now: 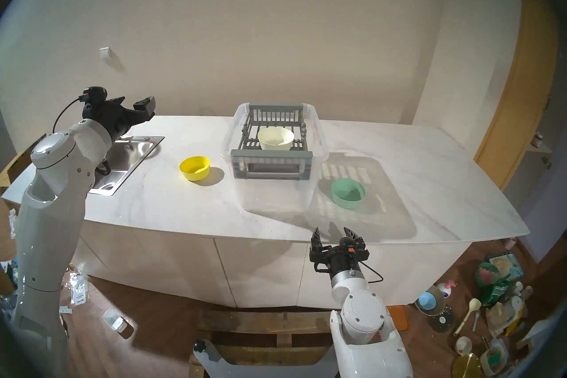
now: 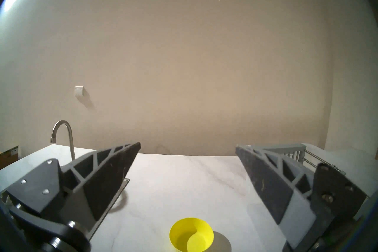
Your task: Place the plate or bowl neatly into the plate slot of the drying rack
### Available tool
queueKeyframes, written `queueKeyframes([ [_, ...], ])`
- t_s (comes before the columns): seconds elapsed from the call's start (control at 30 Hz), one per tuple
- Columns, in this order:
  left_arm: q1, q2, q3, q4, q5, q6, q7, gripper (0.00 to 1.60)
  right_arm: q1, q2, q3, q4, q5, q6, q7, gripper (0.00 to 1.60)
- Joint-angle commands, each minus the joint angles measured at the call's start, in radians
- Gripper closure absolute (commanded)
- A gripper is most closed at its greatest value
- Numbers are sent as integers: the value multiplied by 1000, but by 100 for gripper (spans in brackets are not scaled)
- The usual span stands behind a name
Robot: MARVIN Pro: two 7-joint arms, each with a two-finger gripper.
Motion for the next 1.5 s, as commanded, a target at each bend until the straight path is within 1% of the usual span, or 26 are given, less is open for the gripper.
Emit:
queueKeyframes([
  [0.0, 3, -10, -3, -20, -1, -17, 0, 0, 5, 0, 0, -27, 0, -4, 0, 0],
  [0.1, 17, -14, -7, -23, -2, -14, 6, 0, 5, 0, 0, -27, 0, -4, 0, 0],
  [0.23, 42, -30, -14, -21, 5, -6, 43, 0, 5, 0, 0, -27, 0, -4, 0, 0],
  [0.4, 69, -27, -15, -25, 27, -12, 76, 0, 5, 0, 0, -27, 0, -4, 0, 0],
  [0.43, 72, -38, -20, -26, 19, -8, 86, 0, 5, 0, 0, -27, 0, -4, 0, 0],
  [0.57, 84, -40, -25, -23, 24, -12, 98, 0, 5, 0, 0, -27, 0, -4, 0, 0],
  [0.9, 76, -46, -17, -10, 30, -6, 125, 0, 5, 0, 0, -27, 0, -4, 0, 0],
  [0.93, 64, -41, -2, -4, 41, 13, 144, 0, 5, 0, 0, -27, 0, -4, 0, 0],
  [1.47, 62, -30, 7, -3, 29, 11, 162, 0, 5, 0, 0, -27, 0, -4, 0, 0],
])
